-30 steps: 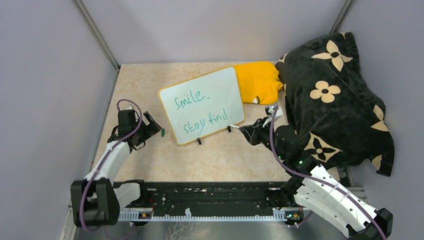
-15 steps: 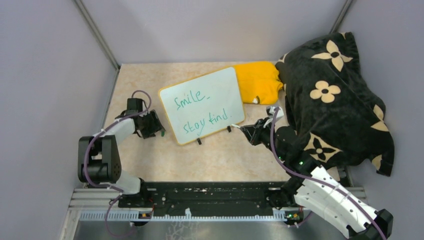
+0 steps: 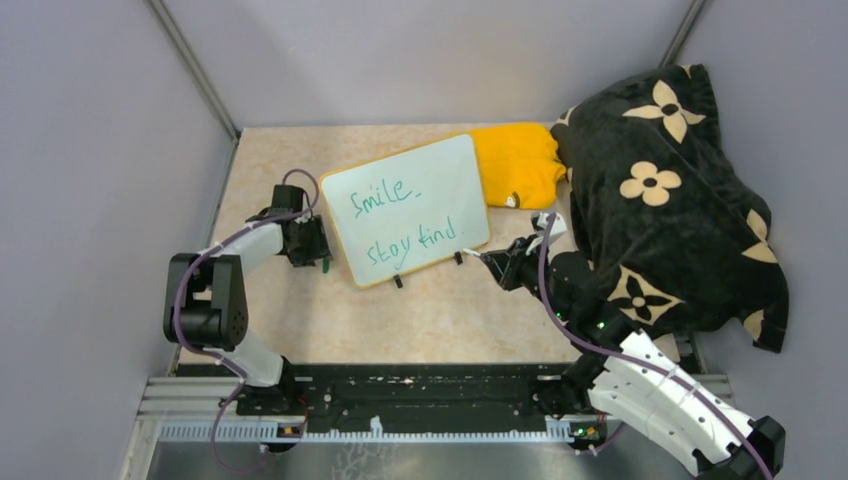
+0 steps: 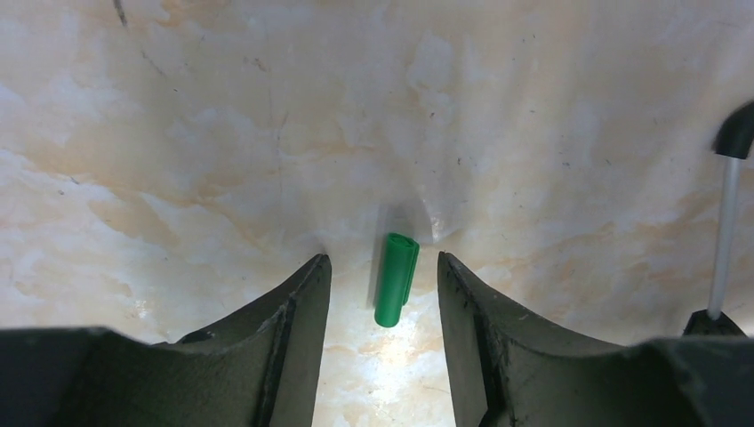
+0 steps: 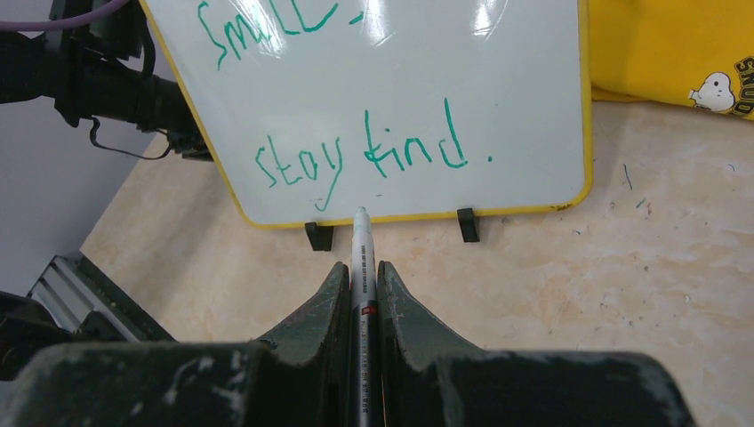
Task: Write a sentence on the whiteboard
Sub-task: Close the whiteboard marker at the center of the board.
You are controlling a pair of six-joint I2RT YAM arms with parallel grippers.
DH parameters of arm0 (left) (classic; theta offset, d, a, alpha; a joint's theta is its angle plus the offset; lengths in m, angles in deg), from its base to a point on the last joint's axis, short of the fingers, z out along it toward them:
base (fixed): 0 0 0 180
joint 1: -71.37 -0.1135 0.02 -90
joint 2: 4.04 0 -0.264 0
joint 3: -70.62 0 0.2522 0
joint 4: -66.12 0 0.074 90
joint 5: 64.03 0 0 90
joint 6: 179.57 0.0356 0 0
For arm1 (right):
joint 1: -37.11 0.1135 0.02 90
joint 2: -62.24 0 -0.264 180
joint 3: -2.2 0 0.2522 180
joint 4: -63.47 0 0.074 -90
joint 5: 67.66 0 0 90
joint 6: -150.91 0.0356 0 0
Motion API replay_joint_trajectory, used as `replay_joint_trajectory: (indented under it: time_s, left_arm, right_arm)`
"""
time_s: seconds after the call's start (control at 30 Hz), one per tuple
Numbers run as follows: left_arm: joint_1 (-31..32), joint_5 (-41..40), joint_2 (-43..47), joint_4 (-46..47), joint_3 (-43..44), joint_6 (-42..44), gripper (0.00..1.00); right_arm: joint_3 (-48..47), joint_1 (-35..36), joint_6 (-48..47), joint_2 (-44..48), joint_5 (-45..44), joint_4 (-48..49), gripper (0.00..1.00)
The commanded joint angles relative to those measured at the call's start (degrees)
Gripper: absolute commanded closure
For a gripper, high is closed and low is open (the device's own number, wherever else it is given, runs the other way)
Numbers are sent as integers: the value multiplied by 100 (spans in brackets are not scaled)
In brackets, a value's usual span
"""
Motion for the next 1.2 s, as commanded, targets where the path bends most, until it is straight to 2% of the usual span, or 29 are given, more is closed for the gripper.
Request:
replay_joint_trajectory:
  time_s: [0.0,0.4,0.5,0.6,0.7,1.17]
  left_arm:
    - [126,-590,-341,-313,-7,158,47]
    - [125,-1415,-273,-547,-203,-66,60]
    - [122,-1308,-108,-550,-262,-126,58]
    - [126,-1041,55,-503,-324,-244,51]
    - [126,-960,36,-483,-329,-270,50]
    - [126,-1186,-407,-546,-222,-14,62]
  right_arm:
    - [-23,-67,-89,-2,-64,302,100]
    - [-77,-67,-99,18,-2,280,100]
    - [-85,-65,-97,46,18,274,100]
    - [-103,-69,-98,47,57,263,100]
    - [-117,-72,-96,42,58,275,100]
    - [-131,-64,-94,-64,57,293,100]
